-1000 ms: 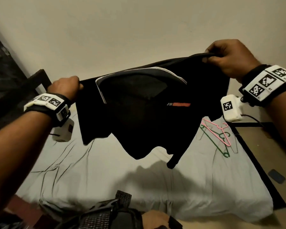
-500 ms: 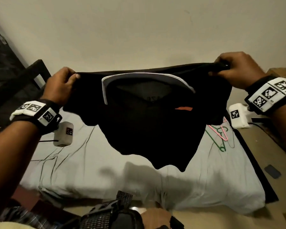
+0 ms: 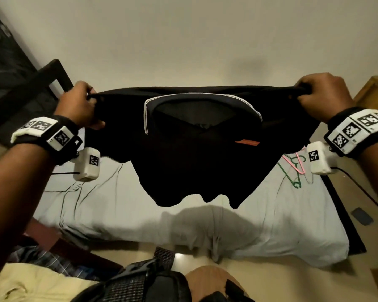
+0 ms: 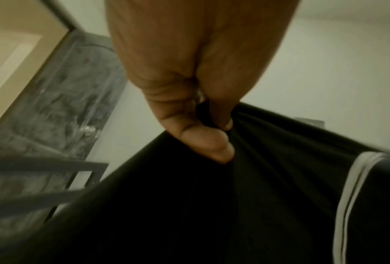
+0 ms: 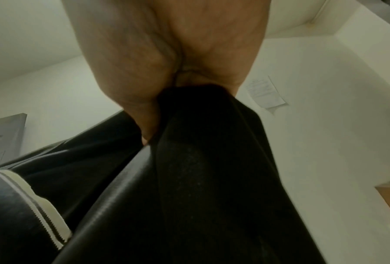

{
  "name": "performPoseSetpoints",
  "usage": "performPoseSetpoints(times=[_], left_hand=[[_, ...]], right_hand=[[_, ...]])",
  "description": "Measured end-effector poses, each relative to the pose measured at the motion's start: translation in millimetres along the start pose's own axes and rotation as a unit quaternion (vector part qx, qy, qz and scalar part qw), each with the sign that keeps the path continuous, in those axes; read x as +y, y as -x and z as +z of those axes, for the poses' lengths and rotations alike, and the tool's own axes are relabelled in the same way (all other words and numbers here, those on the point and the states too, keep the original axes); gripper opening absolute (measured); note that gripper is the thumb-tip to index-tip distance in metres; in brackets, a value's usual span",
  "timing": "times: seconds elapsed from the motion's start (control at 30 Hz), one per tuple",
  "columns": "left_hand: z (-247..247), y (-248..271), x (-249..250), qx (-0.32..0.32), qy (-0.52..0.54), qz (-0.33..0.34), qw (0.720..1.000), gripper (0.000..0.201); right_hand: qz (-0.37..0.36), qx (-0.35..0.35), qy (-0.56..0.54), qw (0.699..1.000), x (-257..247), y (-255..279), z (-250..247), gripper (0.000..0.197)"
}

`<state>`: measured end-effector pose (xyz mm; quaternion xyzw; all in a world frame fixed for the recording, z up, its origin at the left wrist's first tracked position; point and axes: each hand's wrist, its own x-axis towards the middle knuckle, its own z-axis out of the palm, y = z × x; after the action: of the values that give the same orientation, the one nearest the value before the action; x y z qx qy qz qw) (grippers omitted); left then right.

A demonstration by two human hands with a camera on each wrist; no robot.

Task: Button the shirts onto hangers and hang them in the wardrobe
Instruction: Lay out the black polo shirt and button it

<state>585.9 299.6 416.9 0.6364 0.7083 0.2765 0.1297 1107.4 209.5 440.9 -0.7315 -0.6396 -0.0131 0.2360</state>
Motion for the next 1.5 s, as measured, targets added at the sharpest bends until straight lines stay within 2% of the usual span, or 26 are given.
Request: performPoseSetpoints(times=[0.07, 0.13, 0.23, 0.3, 0.43, 0.57, 0.67, 0.73, 0.87, 0.97, 1.03, 1.13, 1.23, 1.33, 1.5], left_hand=[[4, 1, -14, -0.04, 0.061, -0.049, 0.996, 0.025], [9, 1, -23, -0.066, 0.144, -0.086, 0.984, 0.02], [17, 5, -31, -0.061, 0.195, -0.065, 0.977, 0.011], [21, 11, -37, -0.066, 0.187, -0.043, 0.979, 0.003], [21, 31, -59, -0.101, 0.118, -0.05, 0.987, 0.027], [12, 52, -77, -0.065, -0.022, 0.01, 0.998, 0.038], [4, 62, -84, -0.026, -0.044, 0.045, 0.998, 0.039], [-3, 63, -88, -0.023, -0.034, 0.07, 0.997, 0.039], [-19, 69, -95, -0.069, -0.089, 0.15, 0.982, 0.047], [-19, 71, -102, -0.063, -0.1, 0.174, 0.978, 0.028], [-18, 74, -111, -0.067, -0.101, 0.15, 0.981, 0.018], [-16, 87, -133, -0.115, -0.092, 0.108, 0.983, 0.017], [-12, 103, -158, -0.164, -0.092, 0.095, 0.977, 0.018], [-11, 116, -177, -0.208, -0.139, 0.135, 0.959, 0.019], [-4, 134, -203, -0.289, -0.217, 0.131, 0.923, 0.019]], right_hand=[[0.037, -0.016, 0.019, 0.999, 0, 3, 4, 0.02], [0.072, -0.026, 0.025, 0.997, -1, 8, 11, 0.01], [0.11, -0.012, -0.021, 0.994, 2, 19, 21, 0.009], [0.129, -0.014, -0.072, 0.989, 5, 29, 25, 0.021], [0.144, -0.05, -0.107, 0.983, 8, 47, 32, 0.056], [0.17, -0.072, -0.079, 0.98, -2, 65, 37, 0.042], [0.214, -0.068, -0.062, 0.973, -9, 76, 36, 0.043], [0.226, -0.056, -0.061, 0.971, -12, 82, 34, 0.047], [0.2, -0.032, -0.1, 0.974, -8, 96, 33, 0.048], [0.157, -0.053, -0.129, 0.978, -12, 108, 30, 0.008], [0.148, -0.067, -0.131, 0.978, -15, 117, 28, 0.021], [0.145, -0.091, -0.119, 0.978, -14, 137, 32, 0.025], [0.148, -0.134, -0.088, 0.976, -11, 162, 39, 0.015], [0.132, -0.206, -0.114, 0.963, -7, 180, 43, 0.032], [0.131, -0.282, -0.118, 0.943, 7, 204, 52, 0.029]])
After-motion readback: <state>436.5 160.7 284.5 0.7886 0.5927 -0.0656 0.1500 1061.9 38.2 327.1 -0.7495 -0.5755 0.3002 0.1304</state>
